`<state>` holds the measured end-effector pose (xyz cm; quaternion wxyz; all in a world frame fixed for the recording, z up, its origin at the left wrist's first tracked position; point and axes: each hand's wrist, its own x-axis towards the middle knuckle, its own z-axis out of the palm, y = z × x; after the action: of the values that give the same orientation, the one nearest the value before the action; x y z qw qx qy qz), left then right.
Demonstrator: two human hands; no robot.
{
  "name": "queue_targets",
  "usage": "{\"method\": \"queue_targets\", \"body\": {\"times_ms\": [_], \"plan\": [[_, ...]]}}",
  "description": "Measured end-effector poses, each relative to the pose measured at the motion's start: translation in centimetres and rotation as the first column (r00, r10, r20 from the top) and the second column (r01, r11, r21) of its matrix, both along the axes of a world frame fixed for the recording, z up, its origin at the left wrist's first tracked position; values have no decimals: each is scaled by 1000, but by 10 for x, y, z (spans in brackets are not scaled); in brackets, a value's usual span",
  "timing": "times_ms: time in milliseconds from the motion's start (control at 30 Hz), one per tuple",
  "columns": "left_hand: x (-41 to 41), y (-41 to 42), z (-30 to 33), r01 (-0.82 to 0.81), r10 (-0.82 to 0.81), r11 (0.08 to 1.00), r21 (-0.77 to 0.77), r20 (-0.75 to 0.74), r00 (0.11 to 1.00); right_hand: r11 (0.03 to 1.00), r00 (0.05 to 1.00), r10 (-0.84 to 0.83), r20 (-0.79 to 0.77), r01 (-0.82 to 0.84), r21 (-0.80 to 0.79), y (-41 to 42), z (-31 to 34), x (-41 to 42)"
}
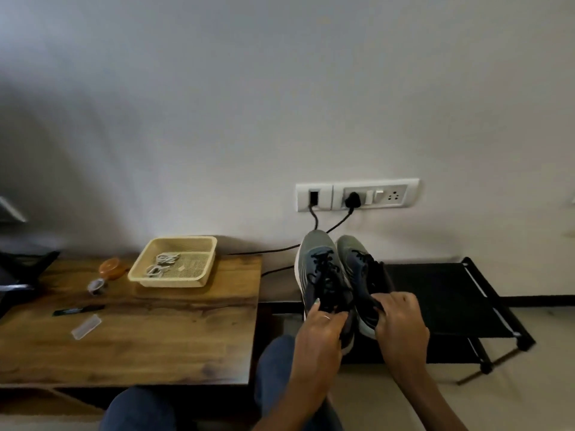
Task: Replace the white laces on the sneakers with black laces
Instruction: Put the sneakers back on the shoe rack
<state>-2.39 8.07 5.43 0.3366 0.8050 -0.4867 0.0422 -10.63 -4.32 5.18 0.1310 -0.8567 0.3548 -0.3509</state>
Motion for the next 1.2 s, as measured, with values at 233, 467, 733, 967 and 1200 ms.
{"method": "queue_targets", "body": {"times_ms": [233,467,733,967,1200], "plan": [[-12,-83,-59,143,-136,984,109,-73,988,994,984,-112,-138,110,-18,-70,-74,-26],[3,-142,-113,183,-174,975,128,-77,982,991,977,-127,-173,118,-62,-113,-122,-21],[5,-164,-166,156,-149,983,96,-78,986,998,981,-44,-188,35,-54,-128,-170,-25],[4,-162,-176,95,-85,985,142,-77,993,998,985,-13,-174,24,64,-123,-169,-20],[-7,-153,-156,-225,245,968,114,-641,728,836,967,-247,62,180,519,-114,-168,-17]]}}
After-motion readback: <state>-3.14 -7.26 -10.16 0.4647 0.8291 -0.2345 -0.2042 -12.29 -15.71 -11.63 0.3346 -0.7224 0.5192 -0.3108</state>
